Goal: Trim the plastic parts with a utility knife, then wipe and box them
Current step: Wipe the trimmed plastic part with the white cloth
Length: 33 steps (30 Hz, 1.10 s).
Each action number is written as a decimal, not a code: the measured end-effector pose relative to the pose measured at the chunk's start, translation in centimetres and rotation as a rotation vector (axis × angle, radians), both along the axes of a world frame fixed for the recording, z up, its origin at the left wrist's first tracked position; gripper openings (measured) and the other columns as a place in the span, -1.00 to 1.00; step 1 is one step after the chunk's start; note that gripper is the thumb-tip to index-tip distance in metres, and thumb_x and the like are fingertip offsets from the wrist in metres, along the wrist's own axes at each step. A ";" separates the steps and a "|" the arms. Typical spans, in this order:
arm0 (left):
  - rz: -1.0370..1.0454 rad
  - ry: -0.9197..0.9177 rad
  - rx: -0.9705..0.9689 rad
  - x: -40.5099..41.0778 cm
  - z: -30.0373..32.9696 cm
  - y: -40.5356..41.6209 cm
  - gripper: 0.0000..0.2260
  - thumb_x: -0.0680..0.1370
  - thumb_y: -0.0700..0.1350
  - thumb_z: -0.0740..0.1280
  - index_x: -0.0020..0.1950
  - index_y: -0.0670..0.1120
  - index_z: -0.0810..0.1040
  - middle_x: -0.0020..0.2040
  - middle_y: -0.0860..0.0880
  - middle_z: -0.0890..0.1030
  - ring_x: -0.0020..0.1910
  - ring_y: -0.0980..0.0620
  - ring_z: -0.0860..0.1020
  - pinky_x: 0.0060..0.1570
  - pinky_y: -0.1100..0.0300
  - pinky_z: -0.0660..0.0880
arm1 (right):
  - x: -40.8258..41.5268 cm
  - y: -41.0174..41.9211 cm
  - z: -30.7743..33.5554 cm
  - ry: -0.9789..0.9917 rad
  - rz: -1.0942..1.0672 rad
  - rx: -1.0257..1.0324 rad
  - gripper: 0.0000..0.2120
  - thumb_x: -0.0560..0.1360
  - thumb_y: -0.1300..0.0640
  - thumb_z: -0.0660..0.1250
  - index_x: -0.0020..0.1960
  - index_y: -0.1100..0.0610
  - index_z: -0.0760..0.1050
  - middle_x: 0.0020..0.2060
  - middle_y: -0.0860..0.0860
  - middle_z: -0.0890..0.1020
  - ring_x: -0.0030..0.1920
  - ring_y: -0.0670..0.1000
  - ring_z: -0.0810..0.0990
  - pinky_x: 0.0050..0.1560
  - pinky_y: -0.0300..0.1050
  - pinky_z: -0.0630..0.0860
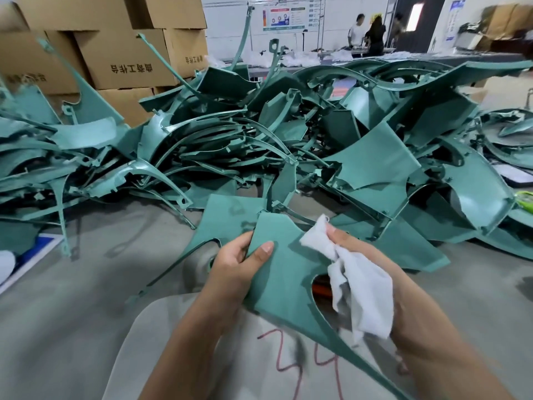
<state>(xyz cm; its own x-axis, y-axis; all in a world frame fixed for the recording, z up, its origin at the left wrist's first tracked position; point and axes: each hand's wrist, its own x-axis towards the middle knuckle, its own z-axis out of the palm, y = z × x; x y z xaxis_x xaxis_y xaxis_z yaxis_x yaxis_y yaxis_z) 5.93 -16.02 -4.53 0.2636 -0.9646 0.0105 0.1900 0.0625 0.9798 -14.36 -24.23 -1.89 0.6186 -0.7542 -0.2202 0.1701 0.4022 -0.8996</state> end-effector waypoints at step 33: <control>0.186 -0.124 -0.188 -6.0 -0.6 0.1 -0.91 0.51 -0.05 0.45 -0.09 -0.04 0.71 -0.18 -0.07 0.74 -0.25 -0.02 0.71 -0.28 0.20 0.60 | 2.1 1.2 -2.0 0.516 -0.574 -0.716 -0.57 0.64 0.01 0.31 -0.33 0.20 0.42 -0.52 -0.03 0.43 -0.47 -0.08 0.33 -0.42 -0.13 0.31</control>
